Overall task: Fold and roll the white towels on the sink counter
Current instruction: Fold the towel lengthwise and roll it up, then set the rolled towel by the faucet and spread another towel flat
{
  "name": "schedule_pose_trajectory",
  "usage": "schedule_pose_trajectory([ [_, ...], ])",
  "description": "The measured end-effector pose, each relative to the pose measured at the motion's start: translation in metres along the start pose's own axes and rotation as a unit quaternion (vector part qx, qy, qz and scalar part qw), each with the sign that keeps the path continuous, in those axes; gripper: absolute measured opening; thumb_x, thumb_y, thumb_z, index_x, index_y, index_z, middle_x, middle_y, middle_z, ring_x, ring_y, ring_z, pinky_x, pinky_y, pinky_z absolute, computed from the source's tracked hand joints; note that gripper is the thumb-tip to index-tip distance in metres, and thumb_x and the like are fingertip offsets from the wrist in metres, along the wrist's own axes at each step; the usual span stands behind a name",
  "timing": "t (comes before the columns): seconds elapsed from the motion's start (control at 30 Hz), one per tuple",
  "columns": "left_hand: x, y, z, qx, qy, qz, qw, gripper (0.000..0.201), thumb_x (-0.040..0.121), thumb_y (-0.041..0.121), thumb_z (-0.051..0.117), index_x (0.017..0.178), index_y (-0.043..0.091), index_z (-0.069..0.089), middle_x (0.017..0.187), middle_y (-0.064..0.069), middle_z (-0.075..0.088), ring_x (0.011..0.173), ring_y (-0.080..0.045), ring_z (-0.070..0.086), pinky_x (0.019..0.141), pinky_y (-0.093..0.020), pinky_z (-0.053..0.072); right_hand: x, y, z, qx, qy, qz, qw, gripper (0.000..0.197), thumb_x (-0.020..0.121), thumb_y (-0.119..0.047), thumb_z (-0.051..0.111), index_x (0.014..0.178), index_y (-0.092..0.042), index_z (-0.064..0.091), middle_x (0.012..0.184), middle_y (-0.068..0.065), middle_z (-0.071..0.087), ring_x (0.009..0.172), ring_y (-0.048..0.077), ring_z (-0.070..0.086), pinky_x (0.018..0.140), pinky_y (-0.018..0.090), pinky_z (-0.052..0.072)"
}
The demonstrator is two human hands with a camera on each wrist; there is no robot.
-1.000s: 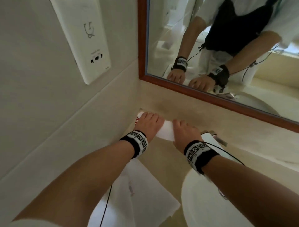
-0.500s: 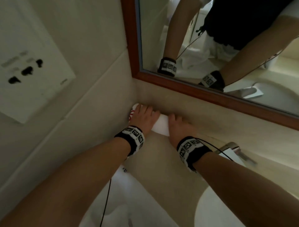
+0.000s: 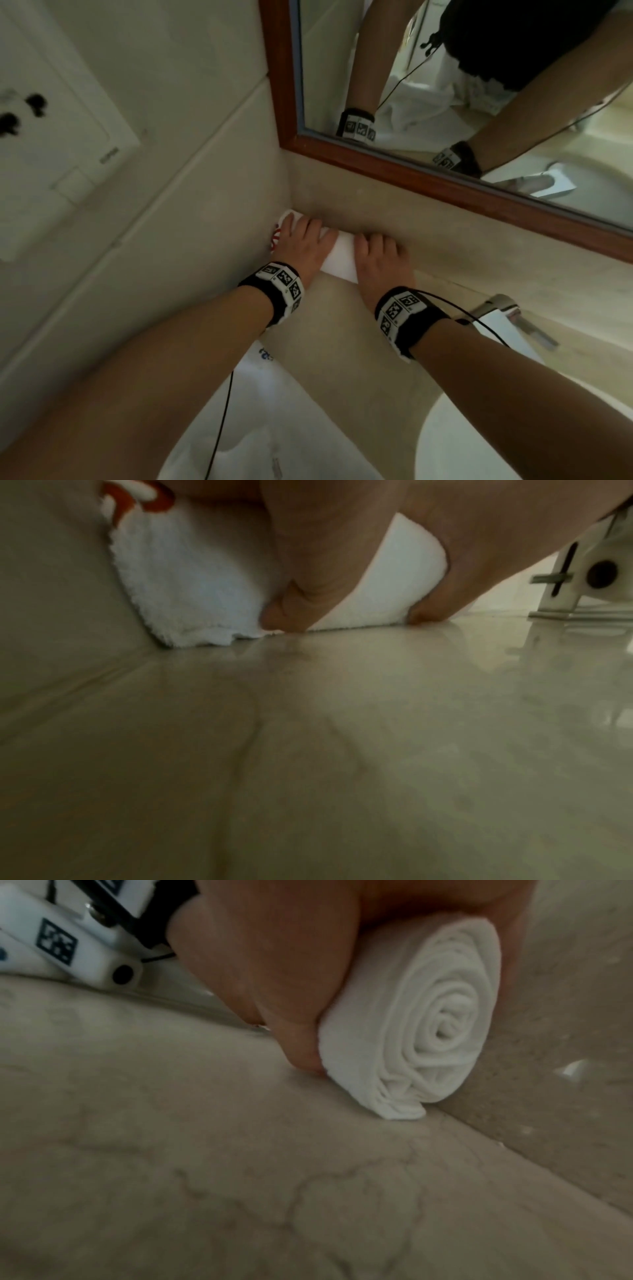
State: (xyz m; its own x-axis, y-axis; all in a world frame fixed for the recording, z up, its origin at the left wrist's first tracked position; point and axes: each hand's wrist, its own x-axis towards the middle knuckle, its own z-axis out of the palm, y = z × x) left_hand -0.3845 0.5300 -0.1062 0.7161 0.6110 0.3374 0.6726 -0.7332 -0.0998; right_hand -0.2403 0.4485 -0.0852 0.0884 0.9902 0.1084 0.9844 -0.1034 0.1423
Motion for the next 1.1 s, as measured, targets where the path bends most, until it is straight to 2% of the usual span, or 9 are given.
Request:
schedule_pose_trajectory([
  [0.17, 0.000, 0.004, -0.014, 0.035, -0.057, 0.002, 0.998, 0.051, 0.061, 0.026, 0.075, 0.111, 0.017, 0.067, 0.099, -0.018, 0.065, 0.092, -0.033, 0.062, 0.085, -0.067, 0.043, -0.006, 0.000, -0.015, -0.012, -0.062, -0.005, 0.998, 0.050, 0.077, -0.019, 0.050, 0.126, -0.014, 0.047, 0.108, 0.015, 0.056, 0.092, 0.032, 0.056, 0.075, 0.042, 0.048],
  [0.33, 0.008, 0.007, -0.012, 0.003, -0.032, -0.035, 0.999, 0.037, 0.077, 0.024, 0.042, 0.114, 0.022, 0.046, 0.092, -0.017, 0.061, 0.092, -0.029, 0.041, 0.087, -0.064, 0.045, -0.005, 0.004, -0.009, 0.018, 0.001, 0.013, 1.000, 0.044, 0.065, -0.015, 0.055, 0.109, -0.010, 0.047, 0.089, 0.018, 0.059, 0.075, 0.031, 0.057, 0.065, 0.042, 0.051],
  [0.43, 0.000, 0.009, -0.007, 0.036, -0.067, -0.042, 0.996, 0.042, 0.073, 0.024, 0.051, 0.115, 0.020, 0.047, 0.099, -0.018, 0.060, 0.095, -0.030, 0.044, 0.088, -0.065, 0.044, -0.006, 0.006, -0.004, 0.027, 0.014, -0.011, 0.999, 0.048, 0.062, -0.017, 0.054, 0.107, -0.010, 0.040, 0.091, 0.018, 0.060, 0.077, 0.031, 0.057, 0.067, 0.044, 0.051],
  [0.53, -0.003, 0.008, -0.016, 0.055, -0.119, -0.027, 0.991, 0.048, 0.063, 0.028, 0.061, 0.110, 0.020, 0.065, 0.100, -0.018, 0.065, 0.092, -0.033, 0.060, 0.086, -0.063, 0.047, -0.008, 0.003, -0.005, 0.047, 0.005, -0.009, 0.999, 0.053, 0.058, -0.017, 0.051, 0.110, -0.010, 0.039, 0.094, 0.019, 0.060, 0.080, 0.033, 0.058, 0.070, 0.045, 0.052],
  [0.63, -0.001, 0.007, -0.024, 0.051, -0.168, -0.035, 0.984, 0.053, 0.052, 0.030, 0.076, 0.104, 0.019, 0.071, 0.096, -0.017, 0.067, 0.087, -0.033, 0.066, 0.083, -0.061, 0.049, -0.011, 0.006, -0.009, 0.046, -0.045, -0.024, 0.998, 0.074, 0.056, -0.018, 0.061, 0.122, -0.011, 0.029, 0.112, 0.018, 0.056, 0.097, 0.035, 0.055, 0.086, 0.049, 0.048],
  [0.7, 0.000, 0.005, -0.031, 0.027, -0.170, -0.060, 0.983, 0.068, 0.045, 0.026, 0.085, 0.110, 0.016, 0.065, 0.097, -0.020, 0.066, 0.088, -0.035, 0.066, 0.083, -0.058, 0.050, -0.018, 0.011, -0.014, 0.037, -0.095, -0.034, 0.994, 0.086, 0.061, -0.023, 0.064, 0.131, -0.013, 0.015, 0.130, 0.016, 0.043, 0.116, 0.036, 0.043, 0.103, 0.051, 0.034],
  [0.87, -0.007, 0.008, -0.060, -0.033, -0.242, -0.156, 0.957, 0.094, 0.069, 0.015, 0.071, 0.147, 0.018, 0.019, 0.146, -0.018, 0.022, 0.131, -0.036, 0.026, 0.112, -0.046, 0.026, -0.046, 0.011, -0.036, 0.022, -0.113, -0.050, 0.992, 0.076, 0.073, -0.023, 0.054, 0.139, -0.015, 0.018, 0.141, 0.014, 0.028, 0.124, 0.035, 0.032, 0.107, 0.045, 0.027],
  [1.0, -0.039, 0.021, -0.083, -0.077, -0.249, -0.156, 0.953, 0.079, 0.071, 0.007, 0.062, 0.141, 0.019, 0.026, 0.141, -0.014, 0.024, 0.131, -0.033, 0.024, 0.106, -0.042, 0.033, -0.081, -0.003, -0.053, 0.033, -0.158, -0.084, 0.983, 0.074, 0.077, -0.024, 0.058, 0.141, -0.018, 0.021, 0.145, 0.010, 0.022, 0.129, 0.031, 0.028, 0.103, 0.040, 0.033],
  [1.1, -0.068, 0.028, -0.098, -0.081, -0.336, -0.137, 0.928, 0.064, 0.075, 0.012, 0.064, 0.132, 0.017, 0.034, 0.132, -0.013, 0.032, 0.124, -0.031, 0.032, 0.099, -0.041, 0.039, -0.104, -0.020, -0.060, 0.056, -0.204, -0.104, 0.972, 0.068, 0.079, -0.025, 0.059, 0.139, -0.018, 0.026, 0.139, 0.008, 0.030, 0.125, 0.029, 0.033, 0.100, 0.039, 0.034],
])
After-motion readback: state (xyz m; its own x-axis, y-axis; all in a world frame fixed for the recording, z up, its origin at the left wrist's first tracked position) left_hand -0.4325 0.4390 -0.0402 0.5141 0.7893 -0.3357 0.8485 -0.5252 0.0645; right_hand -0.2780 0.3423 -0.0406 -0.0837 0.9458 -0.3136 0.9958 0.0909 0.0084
